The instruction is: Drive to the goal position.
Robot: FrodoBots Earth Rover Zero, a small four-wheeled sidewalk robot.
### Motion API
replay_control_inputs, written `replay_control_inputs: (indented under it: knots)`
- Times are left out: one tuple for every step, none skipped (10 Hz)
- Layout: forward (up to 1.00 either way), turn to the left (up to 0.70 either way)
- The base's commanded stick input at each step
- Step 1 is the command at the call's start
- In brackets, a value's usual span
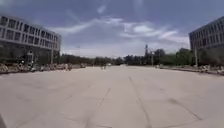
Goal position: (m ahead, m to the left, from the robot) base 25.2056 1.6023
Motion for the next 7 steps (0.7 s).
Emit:
replay_control_inputs:
  knots:
    - [0.60, 0.00]
    - [0.60, 0.00]
    - [0.60, 0.00]
    - [0.60, 0.00]
    - [0.60, 0.00]
    - [0.60, 0.00]
    - [0.60, 0.00]
